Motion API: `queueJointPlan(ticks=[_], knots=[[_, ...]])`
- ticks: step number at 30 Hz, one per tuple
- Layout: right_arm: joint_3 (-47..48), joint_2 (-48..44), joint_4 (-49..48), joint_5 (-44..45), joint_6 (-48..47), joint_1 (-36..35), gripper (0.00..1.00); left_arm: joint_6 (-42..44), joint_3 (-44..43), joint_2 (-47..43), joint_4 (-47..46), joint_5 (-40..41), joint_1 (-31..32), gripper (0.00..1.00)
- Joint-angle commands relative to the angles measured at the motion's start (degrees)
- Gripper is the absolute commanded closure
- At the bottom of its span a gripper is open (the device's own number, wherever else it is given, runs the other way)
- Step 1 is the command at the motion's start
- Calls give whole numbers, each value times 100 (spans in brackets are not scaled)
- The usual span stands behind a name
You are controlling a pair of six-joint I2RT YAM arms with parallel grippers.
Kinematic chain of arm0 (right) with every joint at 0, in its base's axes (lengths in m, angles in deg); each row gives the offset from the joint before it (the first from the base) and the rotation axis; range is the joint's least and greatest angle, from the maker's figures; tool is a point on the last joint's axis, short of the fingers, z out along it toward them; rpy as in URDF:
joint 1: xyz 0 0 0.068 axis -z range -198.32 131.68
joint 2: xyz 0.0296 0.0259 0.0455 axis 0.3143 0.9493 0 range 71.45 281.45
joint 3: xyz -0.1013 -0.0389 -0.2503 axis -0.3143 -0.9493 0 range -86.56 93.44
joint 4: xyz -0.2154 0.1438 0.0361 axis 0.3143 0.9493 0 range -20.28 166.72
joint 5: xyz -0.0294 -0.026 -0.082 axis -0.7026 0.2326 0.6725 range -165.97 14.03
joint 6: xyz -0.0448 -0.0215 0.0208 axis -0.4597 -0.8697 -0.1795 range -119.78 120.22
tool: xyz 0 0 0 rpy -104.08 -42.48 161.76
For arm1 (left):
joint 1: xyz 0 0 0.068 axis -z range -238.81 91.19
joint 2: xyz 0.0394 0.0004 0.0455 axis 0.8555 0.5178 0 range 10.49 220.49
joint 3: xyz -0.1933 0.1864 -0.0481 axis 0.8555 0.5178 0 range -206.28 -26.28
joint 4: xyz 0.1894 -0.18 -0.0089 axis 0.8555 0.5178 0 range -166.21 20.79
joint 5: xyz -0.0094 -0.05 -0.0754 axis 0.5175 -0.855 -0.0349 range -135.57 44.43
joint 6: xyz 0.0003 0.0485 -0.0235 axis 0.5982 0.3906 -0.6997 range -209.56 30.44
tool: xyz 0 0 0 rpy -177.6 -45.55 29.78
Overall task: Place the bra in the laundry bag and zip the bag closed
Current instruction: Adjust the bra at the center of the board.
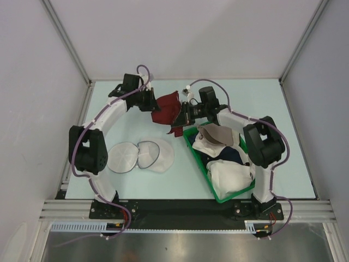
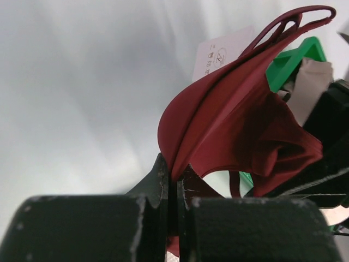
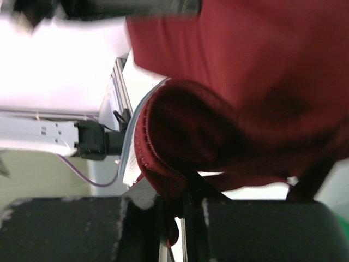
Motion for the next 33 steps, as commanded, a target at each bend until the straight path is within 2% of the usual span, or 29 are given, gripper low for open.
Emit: queueJointPlan(ticks=[1,3,9,13,15,20,26,29,33], knots=[[707,602,-190,-331,922,17,93,-228,151,156,-440,111,186,100],[875,839,-348,-349,1377,52,88,-342,160,296,-458,49,186,100],[621,1314,-1937,-243,2688,201,86,-544,318,657,-695,-117,204,100],[515,1552,-2711,-156,3593,263,86,-615,485,763,-809,-232,204,100],[524,1675,-2810,-59,3718,280,83,-632,555,824,-835,-267,213,100],[760,1851,-2372,424,3543,272,74,-729,652,886,-871,-320,204,100],[1506,1921,-1028,1013,2763,158,62,-1054,828,974,-1231,-689,204,100],[1901,1983,-185,1400,2488,123,60,-1107,854,1035,-1249,-681,204,100],[2316,2149,415,1576,2128,78,56,-1116,846,1044,-1223,-655,195,100]])
